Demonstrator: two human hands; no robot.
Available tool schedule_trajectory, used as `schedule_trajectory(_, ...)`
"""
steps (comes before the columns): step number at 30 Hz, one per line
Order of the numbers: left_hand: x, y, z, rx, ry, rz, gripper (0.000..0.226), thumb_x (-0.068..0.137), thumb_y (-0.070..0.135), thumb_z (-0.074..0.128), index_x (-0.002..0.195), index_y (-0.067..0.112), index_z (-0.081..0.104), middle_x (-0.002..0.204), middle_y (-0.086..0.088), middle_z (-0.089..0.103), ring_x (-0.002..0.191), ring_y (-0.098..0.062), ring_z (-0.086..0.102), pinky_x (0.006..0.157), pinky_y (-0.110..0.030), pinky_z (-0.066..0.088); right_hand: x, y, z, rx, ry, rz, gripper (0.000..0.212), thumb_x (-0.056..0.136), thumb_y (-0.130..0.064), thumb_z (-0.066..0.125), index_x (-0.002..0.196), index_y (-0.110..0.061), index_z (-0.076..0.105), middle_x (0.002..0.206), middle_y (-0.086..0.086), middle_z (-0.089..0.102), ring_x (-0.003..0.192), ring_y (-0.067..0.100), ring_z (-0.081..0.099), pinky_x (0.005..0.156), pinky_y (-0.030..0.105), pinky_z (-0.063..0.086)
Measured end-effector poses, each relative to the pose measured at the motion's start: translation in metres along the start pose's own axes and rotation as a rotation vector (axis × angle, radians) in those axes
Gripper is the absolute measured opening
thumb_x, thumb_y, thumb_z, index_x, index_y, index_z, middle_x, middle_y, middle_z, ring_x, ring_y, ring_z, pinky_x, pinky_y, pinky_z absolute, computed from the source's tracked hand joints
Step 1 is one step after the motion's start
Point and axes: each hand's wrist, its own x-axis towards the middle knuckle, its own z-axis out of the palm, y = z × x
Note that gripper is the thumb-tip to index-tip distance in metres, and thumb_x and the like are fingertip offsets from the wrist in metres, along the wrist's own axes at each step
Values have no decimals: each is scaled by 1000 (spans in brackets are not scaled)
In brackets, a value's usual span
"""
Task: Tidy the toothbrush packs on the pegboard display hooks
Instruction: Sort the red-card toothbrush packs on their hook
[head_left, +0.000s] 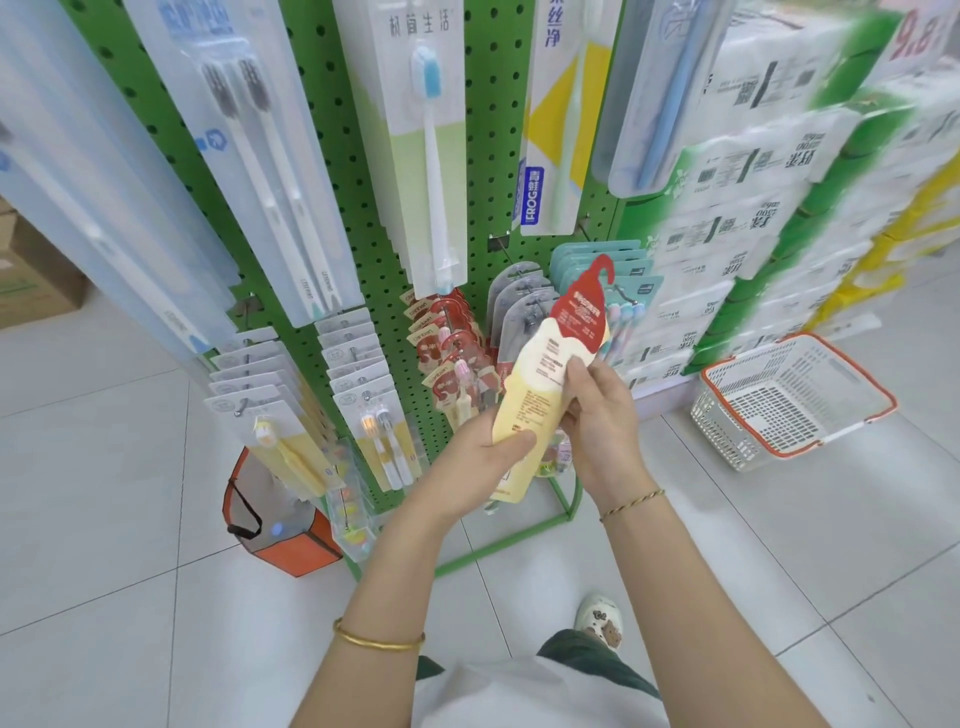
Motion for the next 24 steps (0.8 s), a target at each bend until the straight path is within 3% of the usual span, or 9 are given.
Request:
schedule_trajectory(3, 2, -2, -5, -15, 126, -48, 12, 93, 17, 59, 93, 29, 61, 86, 10, 66, 70, -1, 60, 57, -12, 45, 0, 0, -3, -46, -29, -23, 9, 97, -15, 52, 90, -10, 57, 85, 11, 60, 69, 21, 55, 57, 31, 42)
schedule_trajectory(7, 7, 2, -8, -98, 324, -29, 7, 91, 22, 63, 86, 27, 61, 82, 7, 70, 71, -8, 67, 57, -20, 50, 1, 2, -6, -113, -154, -46, 7, 89, -16, 61, 94, -11, 64, 85, 9, 65, 74, 23, 58, 62, 31, 47)
schedule_trajectory(11, 17, 8, -15, -108, 527, 99, 15, 90, 17, 64, 91, 30, 56, 95, 0, 67, 84, -16, 66, 70, -32, 55, -4, 9, -7, -242, -379, -47, 9, 89, -5, 60, 98, -4, 63, 94, 11, 68, 83, 22, 65, 70, 31, 54)
schedule_trajectory(14, 19, 12, -21, -168, 626, 177, 22, 91, 8, 60, 92, 29, 57, 98, -1, 67, 88, -15, 65, 76, -32, 55, -4, 14, -10, -300, -493, -29, 8, 87, -4, 62, 95, -2, 62, 95, 11, 69, 87, 23, 65, 75, 34, 55)
schedule_trajectory(17, 19, 14, -23, -253, 633, 147, 14, 95, 8, 54, 94, 21, 59, 99, -7, 68, 88, -20, 65, 78, -37, 54, -3, 15, -13, -349, -566, 18, 15, 82, -15, 68, 93, -7, 62, 92, 10, 67, 84, 19, 63, 71, 28, 52)
schedule_trajectory(21, 19, 10, -28, -496, 515, 83, 15, 99, 11, 45, 96, 13, 59, 98, -13, 67, 88, -26, 63, 84, -45, 51, -4, 18, -10, -273, -703, 234, 79, 63, -51, 81, 109, 5, 50, 97, 4, 63, 90, 16, 59, 76, 30, 51)
schedule_trajectory(24, 17, 5, -31, -658, 423, 120, 18, 100, 11, 40, 96, 10, 58, 91, -9, 67, 80, -19, 63, 79, -36, 51, -6, 19, -9, -150, -793, 371, 77, 55, -54, 85, 104, -6, 49, 90, -2, 64, 82, 12, 61, 71, 25, 51)
